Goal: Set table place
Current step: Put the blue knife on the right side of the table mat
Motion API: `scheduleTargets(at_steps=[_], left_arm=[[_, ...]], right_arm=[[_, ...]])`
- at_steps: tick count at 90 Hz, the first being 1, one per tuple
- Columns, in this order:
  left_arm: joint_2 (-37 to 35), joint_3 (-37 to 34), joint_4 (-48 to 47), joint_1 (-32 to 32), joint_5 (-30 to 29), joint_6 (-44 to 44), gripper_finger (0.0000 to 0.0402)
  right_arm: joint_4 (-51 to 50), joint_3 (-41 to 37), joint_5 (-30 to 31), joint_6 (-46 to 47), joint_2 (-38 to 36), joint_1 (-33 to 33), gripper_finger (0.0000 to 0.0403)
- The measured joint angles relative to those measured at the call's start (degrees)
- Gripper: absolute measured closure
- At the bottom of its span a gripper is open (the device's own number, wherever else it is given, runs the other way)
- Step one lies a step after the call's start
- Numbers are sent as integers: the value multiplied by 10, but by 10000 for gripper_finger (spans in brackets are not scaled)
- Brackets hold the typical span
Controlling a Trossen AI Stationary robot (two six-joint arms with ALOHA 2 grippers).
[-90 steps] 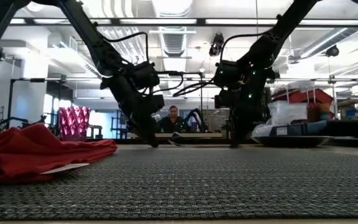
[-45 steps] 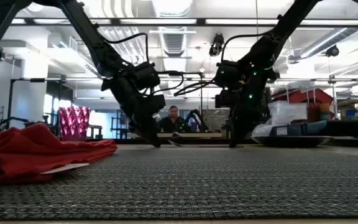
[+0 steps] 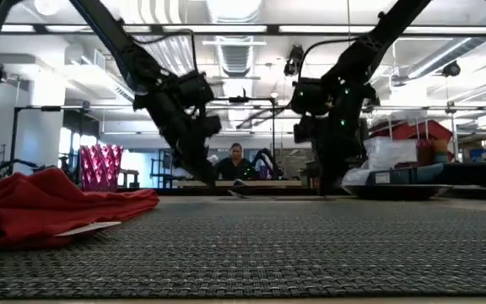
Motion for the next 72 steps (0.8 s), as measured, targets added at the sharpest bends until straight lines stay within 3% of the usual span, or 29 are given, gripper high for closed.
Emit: scheduleTargets(at_steps=[22,42,72], left_arm=[[-33,1,1,-4,2,0,401],[-2,1,14,-4,2,0,401],[65,1,56,-2,2,8,401]], right_arm=[[-6,5,-1,11,-6,0,400],[-57,22,-1,44,-8,-2,398],[15,-9,-20,70,0,-7,284]])
